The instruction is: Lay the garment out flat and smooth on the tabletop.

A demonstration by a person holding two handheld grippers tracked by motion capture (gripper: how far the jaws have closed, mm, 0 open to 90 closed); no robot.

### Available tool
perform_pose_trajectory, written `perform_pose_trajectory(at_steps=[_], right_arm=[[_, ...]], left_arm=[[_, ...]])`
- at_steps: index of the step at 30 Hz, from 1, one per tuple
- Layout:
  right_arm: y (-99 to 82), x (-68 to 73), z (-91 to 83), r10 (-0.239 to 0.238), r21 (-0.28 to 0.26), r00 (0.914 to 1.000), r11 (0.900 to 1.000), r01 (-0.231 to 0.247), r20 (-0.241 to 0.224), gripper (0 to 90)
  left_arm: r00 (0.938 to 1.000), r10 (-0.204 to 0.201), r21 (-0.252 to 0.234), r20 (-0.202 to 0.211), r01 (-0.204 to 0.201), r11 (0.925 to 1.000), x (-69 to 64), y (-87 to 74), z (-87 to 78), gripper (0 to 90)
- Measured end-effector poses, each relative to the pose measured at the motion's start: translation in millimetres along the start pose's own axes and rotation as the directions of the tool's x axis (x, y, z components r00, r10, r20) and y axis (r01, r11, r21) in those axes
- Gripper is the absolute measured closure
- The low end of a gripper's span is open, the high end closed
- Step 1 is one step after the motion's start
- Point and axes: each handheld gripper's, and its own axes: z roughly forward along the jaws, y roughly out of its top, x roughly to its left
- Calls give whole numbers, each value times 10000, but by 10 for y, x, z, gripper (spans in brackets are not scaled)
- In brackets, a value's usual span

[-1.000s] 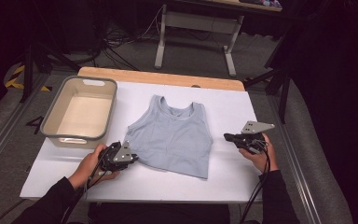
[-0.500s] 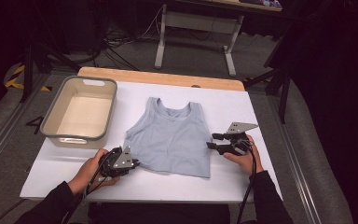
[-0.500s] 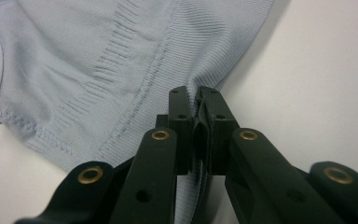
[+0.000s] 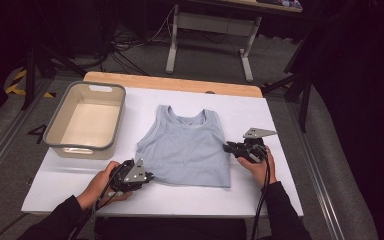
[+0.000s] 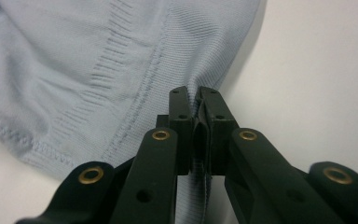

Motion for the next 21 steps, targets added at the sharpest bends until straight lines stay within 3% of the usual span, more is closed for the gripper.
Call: perform_pose_trajectory(at_steps=[2, 3, 4, 7, 12, 15, 17, 19, 21], right_arm=[[15, -2, -31, 5, -99, 9999, 10000, -4, 135, 785], [29, -2, -57, -16, -137, 9993, 9999, 22, 384, 785], [55, -3, -101, -130, -80, 9957, 9999, 138, 921, 785], [59, -15, -121, -108, 24, 9901, 9999, 106, 1401, 783], [1, -55, -62, 64, 381, 9884, 9992, -124, 1516, 757], [-18, -53, -53, 118, 472, 9876, 9987, -194, 1562, 698], [-35, -54, -53, 180, 639, 9900, 9976, -272, 1401, 685], [-57, -52, -41, 65, 888, 9893, 9959, -197, 1460, 671], [-77, -61, -23, 111, 999, 9904, 9947, -250, 1378, 638]], left_arm=[[9999, 98, -89, 36, -98, 9999, -11, 24, 22, 847], [9997, 168, -76, 183, -167, 9998, -41, 63, 58, 847], [9993, 293, -51, 213, -292, 9996, -73, 104, 92, 847], [9983, 468, -139, 347, -464, 9988, -102, 157, 137, 847], [9979, 398, -307, 508, -383, 9988, -98, 145, 120, 846], [9984, 221, -392, 512, -201, 9990, -95, 133, 67, 842], [9987, 196, -604, 474, -167, 9980, -78, 124, 15, 840], [9991, -9, -676, 421, 37, 9977, -59, 114, -47, 764], [9992, -210, -1077, 351, 247, 9939, -15, 104, -122, 699]])
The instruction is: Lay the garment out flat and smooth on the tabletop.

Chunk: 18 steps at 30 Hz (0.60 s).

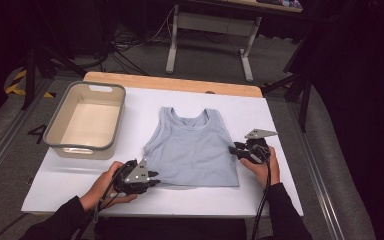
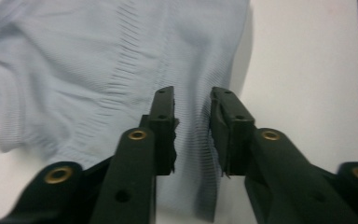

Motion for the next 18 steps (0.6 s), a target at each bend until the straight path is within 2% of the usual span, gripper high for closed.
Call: perform_pose_trajectory(at_steps=[1, 2, 3, 4, 5, 7, 8, 9, 10, 11, 12, 13, 15, 16, 17, 18], right_arm=[[0, 0, 0, 0, 0, 10000, 10000, 0, 0, 638], [-6, -3, 3, 40, -40, 10000, 10000, -40, 46, 635], [-8, -6, -9, 78, -239, 10000, 9997, -77, 49, 633], [-6, -5, -23, 50, -419, 10000, 9991, -46, 82, 628], [-3, -4, -41, 17, -658, 9999, 9978, -8, 137, 622], [-2, -2, -64, -12, -1087, 9999, 9941, 26, 135, 603], [-1, -2, -69, 33, -1350, 9999, 9908, -13, 144, 602], [1, -1, -64, 16, -1415, 9999, 9899, 1, 119, 592], [6, 3, -52, -137, -1566, 9999, 9876, 143, 53, 575], [15, 5, -42, -127, -1659, 9997, 9860, 157, 188, 560], [28, -3, -32, -106, -1759, 9992, 9843, 172, 384, 544], [28, -3, -32, -106, -1759, 9992, 9843, 172, 384, 544], [69, -42, 15, 64, -1811, 9997, 9835, -24, 219, 518], [69, -42, 15, 64, -1811, 9997, 9835, -24, 219, 518], [70, -58, 55, 57, -1696, 9997, 9855, -16, 239, 518], [65, -69, 92, 73, -1564, 10000, 9877, -65, 46, 518]], left_arm=[[10000, 0, 0, 0, 0, 10000, 0, 0, 0, 664], [9988, -352, -389, -334, 339, 9987, 49, 11, -74, 664], [9969, -679, -683, -389, 652, 9955, 88, 22, -111, 592], [9932, -1065, -1010, -477, 1012, 9897, 128, 34, -134, 563], [9903, -1210, -1158, -685, 1125, 9869, 161, 48, -143, 535], [9806, -1543, -1285, -1205, 1387, 9820, 248, 92, -114, 513], [9726, -1749, -1287, -1530, 1558, 9794, 323, 120, -53, 476], [9666, -1871, -1111, -1749, 1694, 9793, 390, 140, 15, 477], [9587, -2071, -1028, -1947, 1901, 9764, 444, 151, 80, 469], [9505, -2346, -904, -2035, 2204, 9712, 509, 160, 147, 467], [9453, -2487, -766, -2110, 2377, 9683, 556, 168, 200, 457], [9453, -2487, -766, -2110, 2377, 9683, 556, 168, 200, 456], [9273, -2825, -405, -2454, 2814, 9587, 678, 188, 359, 462], [9129, -2995, -261, -2773, 3045, 9522, 731, 204, 436, 462], [9062, -3030, -185, -2948, 3117, 9500, 765, 214, 489, 483], [8995, -3158, -24, -3019, 3306, 9438, 812, 220, 547, 512]])
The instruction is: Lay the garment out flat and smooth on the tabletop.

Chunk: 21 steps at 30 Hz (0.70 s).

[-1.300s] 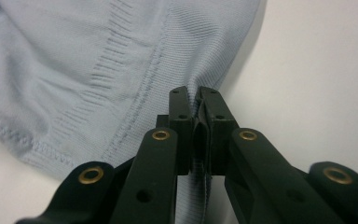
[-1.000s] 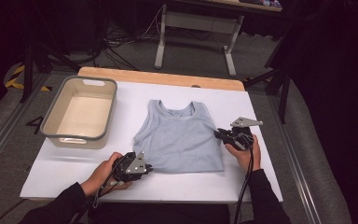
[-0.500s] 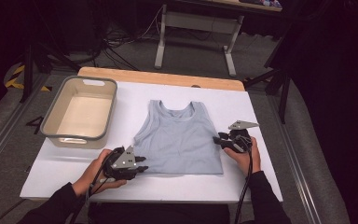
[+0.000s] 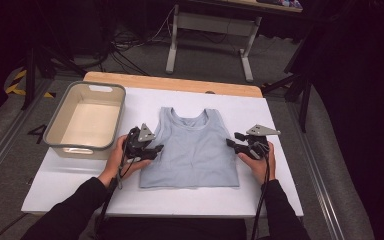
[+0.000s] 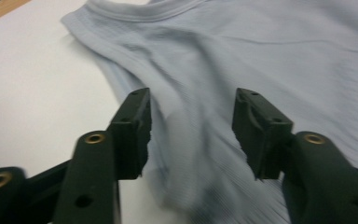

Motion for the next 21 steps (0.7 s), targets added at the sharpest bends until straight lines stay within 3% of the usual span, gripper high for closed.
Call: perform_pose_trajectory(at_steps=[2, 3, 6, 7, 8, 9, 12, 14, 17, 21], right_arm=[[-28, -16, 73, 113, 531, 9997, 9985, -100, -230, 510], [-47, -24, 107, 191, 703, 9989, 9974, -160, -431, 515], [-64, -37, 137, 307, 932, 9978, 9953, -252, -584, 537], [-73, -42, 153, 328, 1027, 9973, 9944, -259, -660, 542], [-95, -56, 191, 513, 1315, 9946, 9905, -392, -904, 568], [-100, -58, 195, 534, 1307, 9939, 9906, -405, -963, 598], [-93, -60, 177, 536, 1193, 9935, 9920, -414, -1004, 670], [-62, -47, 118, 453, 918, 9946, 9951, -367, -934, 777], [12, 3, 32, 213, 611, 9967, 9980, -165, -789, 803], [105, 41, -48, 306, 254, 9978, 9993, -291, -592, 798]], left_arm=[[9993, -351, 271, -108, 353, 9990, 44, 13, 84, 535], [9983, -579, 451, 72, 575, 9973, 86, 11, 143, 609], [9975, -625, 553, 342, 606, 9966, 109, -1, 185, 739], [9972, -566, 610, 489, 536, 9967, 110, 6, 187, 739], [9978, -459, 623, 477, 429, 9971, 101, 13, 187, 802], [9988, -241, 660, 420, 213, 9976, 81, 25, 176, 810], [9993, -269, 424, 250, 259, 9988, 86, 31, 139, 822], [9998, -174, -8, -123, 174, 9998, 100, 72, 41, 825], [9986, -71, -564, -525, 41, 9984, 121, 153, -109, 830], [9973, -509, -812, -536, 465, 9956, 196, 218, -219, 828]])
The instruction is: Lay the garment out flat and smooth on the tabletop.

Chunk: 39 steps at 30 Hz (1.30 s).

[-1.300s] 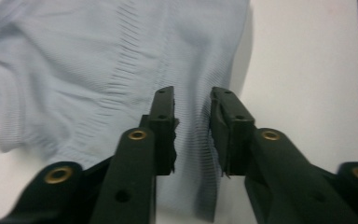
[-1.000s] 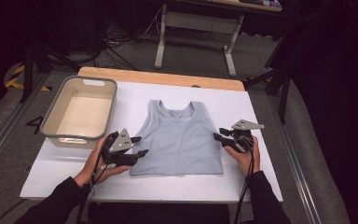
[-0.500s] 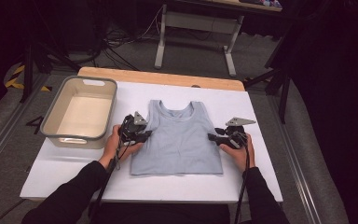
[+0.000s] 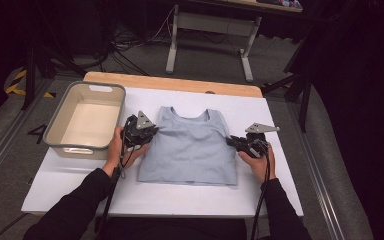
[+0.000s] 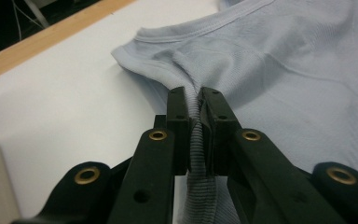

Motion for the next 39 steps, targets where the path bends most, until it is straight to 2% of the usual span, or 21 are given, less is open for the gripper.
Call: perform_pose_trajectory(at_steps=[2, 3, 4, 5, 7, 8, 9, 11, 12, 14, 15, 16, 19, 23, 25, 30, 33, 36, 37, 38, 39], right_arm=[[22, 16, -4, 0, -7, 9999, 10000, 0, 108, 788], [53, 50, 24, -137, 90, 9986, 9999, 133, 516, 700], [56, 58, 41, -164, 135, 9972, 9998, 155, 735, 670], [55, 63, 68, -279, 248, 9951, 9994, 256, 948, 637], [50, 66, 87, -415, 319, 9944, 9987, 386, 975, 591], [34, 66, 103, -455, 327, 9929, 9986, 421, 1099, 521], [29, 64, 101, -458, 331, 9920, 9986, 422, 1174, 511], [22, 63, 84, -480, 93, 9921, 9988, 473, 1155, 479], [18, 65, 69, -497, -50, 9933, 9987, 505, 1044, 479], [16, 69, 55, -588, -177, 9929, 9980, 609, 1030, 481], [12, 78, 40, -699, -306, 9917, 9968, 736, 1075, 493], [-1, 99, 5, -922, -511, 9902, 9939, 980, 1048, 524], [-36, 139, -51, -1161, -706, 9895, 9900, 1223, 865, 599], [-113, 227, -111, -1644, -483, 9834, 9845, 1684, 768, 653], [-188, 295, -147, -1757, -373, 9827, 9833, 1780, 582, 700], [-296, 380, -172, -1794, -213, 9834, 9834, 1800, 279, 741], [-413, 445, -154, -1791, 112, 9838, 9838, 1791, 42, 740], [-460, 477, -137, -2028, 418, 9792, 9785, 2022, 98, 744], [-480, 485, -134, -2026, 488, 9793, 9781, 2021, 45, 745], [-512, 490, -124, -1998, 757, 9797, 9768, 2003, -136, 744], [-528, 496, -124, -2034, 843, 9790, 9754, 2039, -147, 744]], left_arm=[[9998, -198, 58, -40, 198, 9998, 21, 13, -2, 823], [9984, -262, 171, -499, 271, 9995, 17, 18, 26, 818], [9984, -262, 171, -499, 271, 9995, 17, 18, 26, 809], [9943, -240, 224, -1037, 264, 9994, -21, 21, 92, 780], [9945, -172, 309, -1032, 205, 9993, -36, 23, 126, 771], [9942, -108, 349, -1071, 146, 9993, -49, 22, 147, 741], [9909, 14, 348, -1344, 33, 9994, -73, 23, 187, 697], [9902, 122, 324, -1388, -77, 9994, -84, 26, 206, 549], [9937, 241, 254, -1094, -214, 9994, -85, 27, 199, 525], [9943, 376, 112, -998, -366, 9993, -93, 29, 188, 458], [9917, 620, 1, -1128, -624, 9981, -120, 31, 161, 458], [9903, 1034, -293, -932, -1066, 9939, -161, 30, 103, 376], [9853, 1630, -461, -514, -1654, 9852, -238, -15, 27, 335], [9829, 1839, -318, -21, -1838, 9824, -297, -128, -53, 307], [9742, 2242, -150, 260, -2239, 9745, -345, -244, -120, 292], [9717, 2131, 119, 1015, -2154, 9765, -365, -442, -233, 248], [9598, 2390, 452, 1471, -2479, 9677, -392, -627, -284, 218], [9579, 2434, 738, 1523, -2566, 9637, -395, -703, -288, 205], [9587, 2277, 689, 1705, -2421, 9678, -383, -745, -300, 208], [9596, 1932, 679, 2045, -2108, 9752, -356, -767, -313, 279], [9594, 1914, 710, 2071, -2098, 9752, -348, -772, -322, 284]])
